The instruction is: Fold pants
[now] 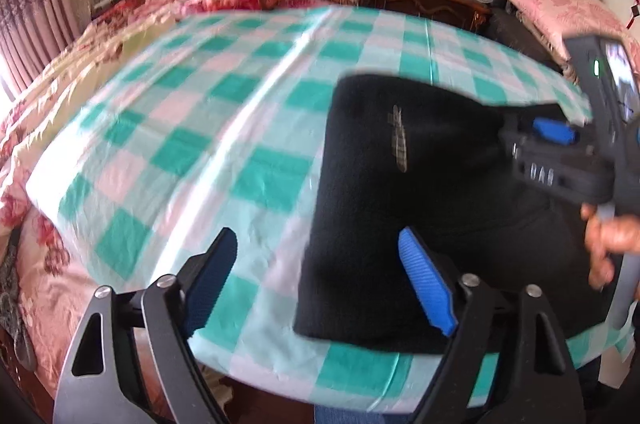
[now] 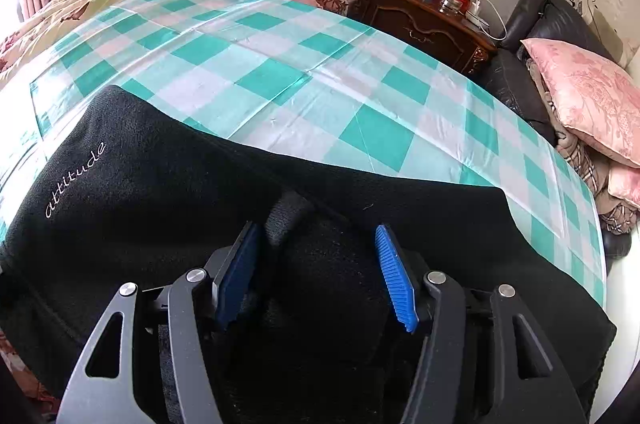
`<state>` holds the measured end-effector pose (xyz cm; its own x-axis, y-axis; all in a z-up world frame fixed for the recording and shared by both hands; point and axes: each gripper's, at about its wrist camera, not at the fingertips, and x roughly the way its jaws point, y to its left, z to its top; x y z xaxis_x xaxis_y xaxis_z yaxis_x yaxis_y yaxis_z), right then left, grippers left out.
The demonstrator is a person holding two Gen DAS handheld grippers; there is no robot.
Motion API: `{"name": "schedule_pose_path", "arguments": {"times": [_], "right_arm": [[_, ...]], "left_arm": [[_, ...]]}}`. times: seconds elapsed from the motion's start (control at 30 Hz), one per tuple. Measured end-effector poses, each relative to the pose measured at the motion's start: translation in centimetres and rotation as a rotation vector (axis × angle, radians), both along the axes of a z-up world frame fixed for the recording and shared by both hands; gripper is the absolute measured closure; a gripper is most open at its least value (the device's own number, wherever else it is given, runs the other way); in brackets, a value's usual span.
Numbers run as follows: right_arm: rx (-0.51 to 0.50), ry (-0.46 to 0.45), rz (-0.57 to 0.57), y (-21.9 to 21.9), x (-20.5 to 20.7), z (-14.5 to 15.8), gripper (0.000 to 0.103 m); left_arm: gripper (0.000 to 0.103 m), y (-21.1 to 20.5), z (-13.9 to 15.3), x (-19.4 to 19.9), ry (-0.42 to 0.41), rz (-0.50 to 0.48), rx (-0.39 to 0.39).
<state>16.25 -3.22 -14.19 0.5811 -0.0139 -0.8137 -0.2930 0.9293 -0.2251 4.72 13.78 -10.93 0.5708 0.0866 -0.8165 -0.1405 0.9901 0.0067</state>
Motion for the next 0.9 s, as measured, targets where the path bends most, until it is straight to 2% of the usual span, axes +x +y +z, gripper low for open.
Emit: {"name": "schedule_pose_path", "arguments": {"times": [0.13, 0.47, 0.63, 0.77, 0.9], "right_arm": [[-0.008, -0.009, 0.003, 0.1, -0.2, -0.1, 0.047], [0.008, -0.008, -0.001, 0.1, -0.2, -0.1, 0.046], [0.021, -0.002, -0.004, -0.1, -0.1, -0.1, 0.046], [0.033, 0.012, -0.001, -0.3, 0.1, 0.0, 0.043], [0.046, 0.043, 0.008, -0.5, 0.6, 0.3, 0.042]], "left_arm": [[0.039, 0.2, 0.6, 2.1, -0.011, 0.003, 0.001], [0.054, -0.1, 0.4, 5.7, -0.01, -0.026, 0.003], [0.068, -0.2, -0.7, 7.0, 0.024, -0.053, 0.012], [0.071, 0.1, -2.3, 8.0, 0.067, -0.054, 0.019], [0.071, 0.1, -2.7, 8.2, 0.073, -0.053, 0.026]]}}
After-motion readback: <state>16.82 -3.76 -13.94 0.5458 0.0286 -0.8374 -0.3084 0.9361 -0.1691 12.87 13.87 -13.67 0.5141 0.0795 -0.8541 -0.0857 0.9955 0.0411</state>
